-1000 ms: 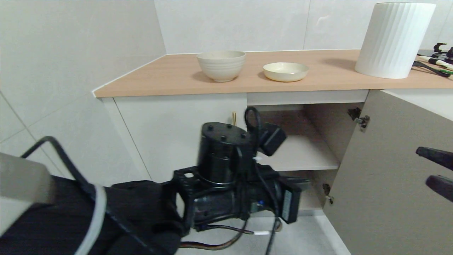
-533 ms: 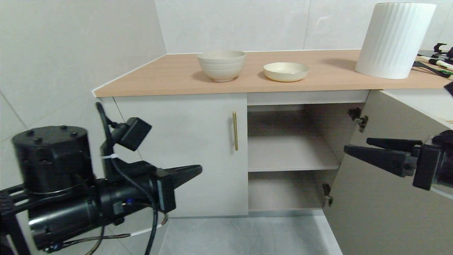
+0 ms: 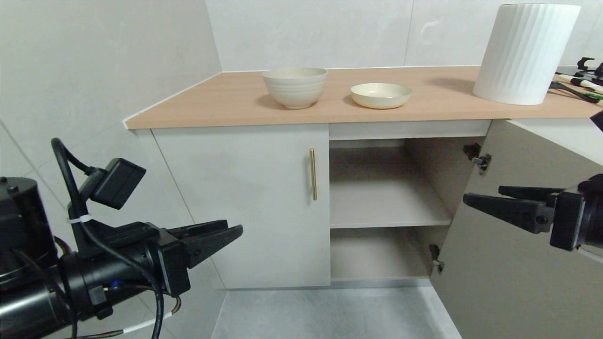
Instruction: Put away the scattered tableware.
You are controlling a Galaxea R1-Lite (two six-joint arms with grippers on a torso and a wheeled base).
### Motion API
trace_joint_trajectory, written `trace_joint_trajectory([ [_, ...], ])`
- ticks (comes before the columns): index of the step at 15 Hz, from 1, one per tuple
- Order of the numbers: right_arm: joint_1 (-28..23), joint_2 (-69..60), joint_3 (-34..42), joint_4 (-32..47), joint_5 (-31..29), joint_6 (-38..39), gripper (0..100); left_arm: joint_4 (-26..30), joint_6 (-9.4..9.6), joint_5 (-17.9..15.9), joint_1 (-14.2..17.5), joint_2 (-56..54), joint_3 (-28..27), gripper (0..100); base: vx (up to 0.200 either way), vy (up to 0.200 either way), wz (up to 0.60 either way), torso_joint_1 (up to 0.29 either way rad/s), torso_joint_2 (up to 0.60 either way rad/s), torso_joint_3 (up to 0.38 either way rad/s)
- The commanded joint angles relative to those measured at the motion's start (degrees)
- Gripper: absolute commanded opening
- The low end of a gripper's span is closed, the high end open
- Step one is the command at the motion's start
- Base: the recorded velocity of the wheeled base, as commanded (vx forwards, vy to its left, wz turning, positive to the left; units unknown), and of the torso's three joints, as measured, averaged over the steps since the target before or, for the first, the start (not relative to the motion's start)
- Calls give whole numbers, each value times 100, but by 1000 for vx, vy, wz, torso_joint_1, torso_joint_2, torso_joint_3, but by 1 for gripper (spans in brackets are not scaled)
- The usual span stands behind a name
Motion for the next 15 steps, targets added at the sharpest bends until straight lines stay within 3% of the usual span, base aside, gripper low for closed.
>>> trace_joint_trajectory([
  [1,0,-4,-7,-10,6,2,100,-21,-19,21,6,-8,-140,100,0,0,0,0,0,0],
  [11,-9,-48,-15,-18,-126,2,100,41,-19,30,24,-193,-254,100,0,0,0,0,0,0],
  [15,-9,-118,-15,-18,-126,2,100,867,-28,-5,331,-536,-658,100,150,0,0,-2,1,2],
])
